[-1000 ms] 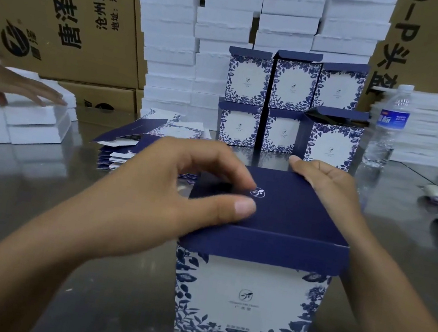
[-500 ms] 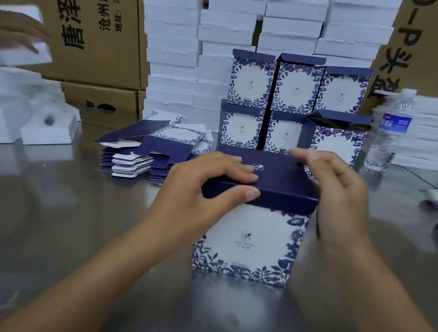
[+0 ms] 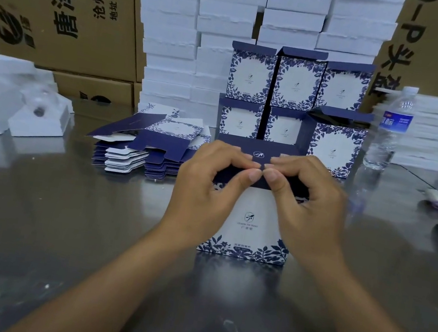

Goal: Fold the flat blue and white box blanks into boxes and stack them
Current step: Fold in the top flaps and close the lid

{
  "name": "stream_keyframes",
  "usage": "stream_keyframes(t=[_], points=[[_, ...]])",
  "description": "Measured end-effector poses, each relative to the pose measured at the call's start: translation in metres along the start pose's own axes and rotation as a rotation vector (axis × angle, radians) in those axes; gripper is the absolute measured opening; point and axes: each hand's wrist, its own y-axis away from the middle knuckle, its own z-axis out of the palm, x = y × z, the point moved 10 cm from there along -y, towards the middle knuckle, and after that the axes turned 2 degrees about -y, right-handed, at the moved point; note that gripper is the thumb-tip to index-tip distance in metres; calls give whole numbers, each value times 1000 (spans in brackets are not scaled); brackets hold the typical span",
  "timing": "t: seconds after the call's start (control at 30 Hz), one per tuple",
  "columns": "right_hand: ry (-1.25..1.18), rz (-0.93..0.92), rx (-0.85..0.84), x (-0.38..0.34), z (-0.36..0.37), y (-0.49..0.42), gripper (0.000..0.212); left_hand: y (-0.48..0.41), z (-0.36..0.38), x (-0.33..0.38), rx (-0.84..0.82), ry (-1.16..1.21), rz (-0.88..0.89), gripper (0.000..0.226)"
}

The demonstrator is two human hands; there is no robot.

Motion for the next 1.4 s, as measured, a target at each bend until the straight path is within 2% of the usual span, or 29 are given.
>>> stream_keyframes(t=[0.23, 0.57, 0.77, 0.87, 1.03, 1.17, 1.4], points=[[-79, 40, 14, 6, -5, 0, 8, 0, -3, -4, -49, 14, 12, 15], [-140, 101, 3, 14, -5, 0, 4, -1, -9, -20, -60, 100, -83, 10], [-193, 194, 46, 29, -14, 5, 5, 1, -10, -32, -129, 132, -120, 25], [-176, 208, 36, 30, -12, 4, 4, 0, -13, -35, -108, 130, -127, 18], [-197, 227, 43, 32, -14, 5, 5, 0, -13, -37, -96, 135, -119, 22], [-201, 297, 97, 41, -22, 6, 14, 2, -14, -43, -104, 152, -145, 23], [-269, 359, 78, 50, -21, 5, 13, 2, -17, -50, -79, 164, -180, 21]])
